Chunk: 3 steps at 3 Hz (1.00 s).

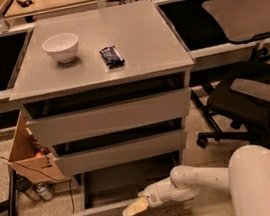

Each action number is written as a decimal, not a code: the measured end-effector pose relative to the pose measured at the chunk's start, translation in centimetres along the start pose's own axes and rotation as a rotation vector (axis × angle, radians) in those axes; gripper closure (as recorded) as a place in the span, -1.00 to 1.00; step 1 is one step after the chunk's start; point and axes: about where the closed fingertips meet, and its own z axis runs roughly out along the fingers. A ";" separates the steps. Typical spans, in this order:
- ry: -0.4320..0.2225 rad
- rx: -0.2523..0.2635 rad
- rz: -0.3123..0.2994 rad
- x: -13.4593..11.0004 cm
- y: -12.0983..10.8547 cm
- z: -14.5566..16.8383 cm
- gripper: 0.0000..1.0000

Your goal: Close bottom drawer

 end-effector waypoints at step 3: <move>0.191 -0.131 -0.018 2.1 0.2 -1.5 -1.00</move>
Offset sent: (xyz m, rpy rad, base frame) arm -0.0185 -0.0303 0.0001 0.0011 0.0782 0.2216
